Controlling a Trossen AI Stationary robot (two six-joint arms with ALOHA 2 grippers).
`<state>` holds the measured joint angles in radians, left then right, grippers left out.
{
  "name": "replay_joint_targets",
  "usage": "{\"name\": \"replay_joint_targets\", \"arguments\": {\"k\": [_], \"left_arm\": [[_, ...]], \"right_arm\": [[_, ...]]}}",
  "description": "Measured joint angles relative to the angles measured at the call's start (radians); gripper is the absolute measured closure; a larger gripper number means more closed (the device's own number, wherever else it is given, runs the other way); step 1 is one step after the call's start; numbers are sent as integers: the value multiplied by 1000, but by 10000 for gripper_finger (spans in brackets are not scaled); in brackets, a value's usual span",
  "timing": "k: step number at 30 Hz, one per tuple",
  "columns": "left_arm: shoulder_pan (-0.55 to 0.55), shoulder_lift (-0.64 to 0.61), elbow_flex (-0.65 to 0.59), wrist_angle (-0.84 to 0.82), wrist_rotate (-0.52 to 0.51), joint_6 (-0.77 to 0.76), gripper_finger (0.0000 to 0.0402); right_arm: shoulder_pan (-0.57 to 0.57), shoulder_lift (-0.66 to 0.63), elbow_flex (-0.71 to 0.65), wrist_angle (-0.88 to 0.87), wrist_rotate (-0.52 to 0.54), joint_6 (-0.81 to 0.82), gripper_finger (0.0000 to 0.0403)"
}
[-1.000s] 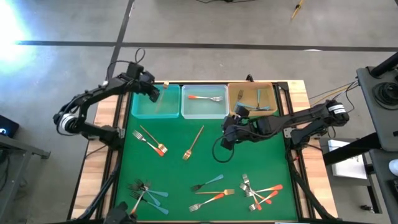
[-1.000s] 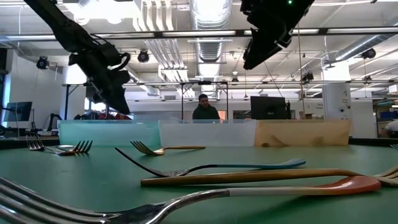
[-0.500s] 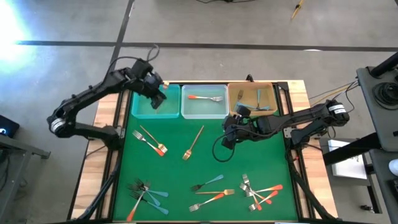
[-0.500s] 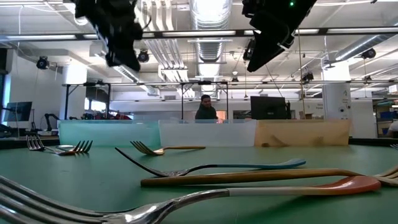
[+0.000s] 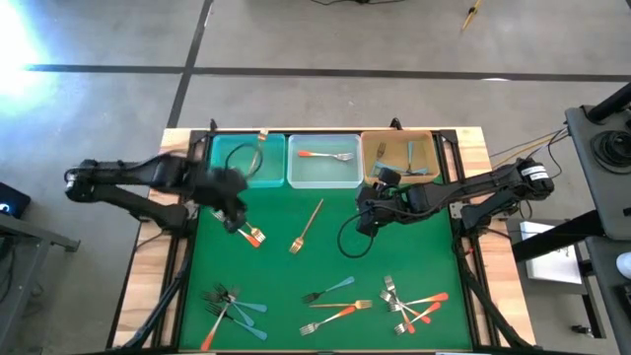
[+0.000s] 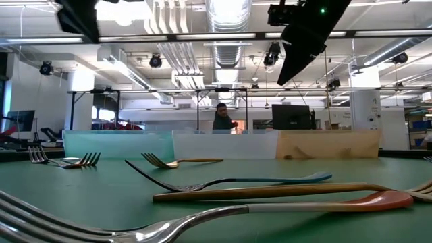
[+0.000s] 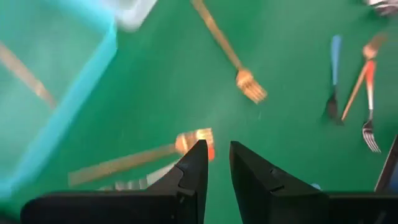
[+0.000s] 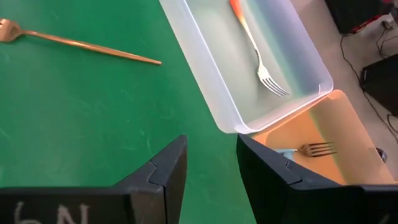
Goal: Sort silverware by color (type)
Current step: Put the orange fork into the white bin
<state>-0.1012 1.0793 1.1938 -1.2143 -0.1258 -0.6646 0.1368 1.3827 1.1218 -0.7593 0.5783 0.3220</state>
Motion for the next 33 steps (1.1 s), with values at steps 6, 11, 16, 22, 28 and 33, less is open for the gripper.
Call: {"name": "replay_joint_targets", "arguments": {"k": [6, 11, 16, 22, 28, 33], "left_arm": [[-234, -6, -9, -111, -96, -345, 351], [-362, 8, -31, -121, -124, -481, 351], [-394, 32, -52, -118, -128, -536, 351], [-423, 99, -84, -101, -120, -527, 351], [-427, 181, -119, -100, -118, -425, 351], [-426, 252, -163, -55, -73, -304, 351]], "right_arm": [[0, 0, -18, 20, 2, 19, 271], [0, 0, -49, 62, 2, 26, 271], [-4, 11, -49, 90, 9, 26, 271], [-7, 29, -49, 114, 9, 18, 271], [-6, 32, -49, 113, 9, 16, 271], [-6, 32, -49, 113, 9, -6, 271]]}}
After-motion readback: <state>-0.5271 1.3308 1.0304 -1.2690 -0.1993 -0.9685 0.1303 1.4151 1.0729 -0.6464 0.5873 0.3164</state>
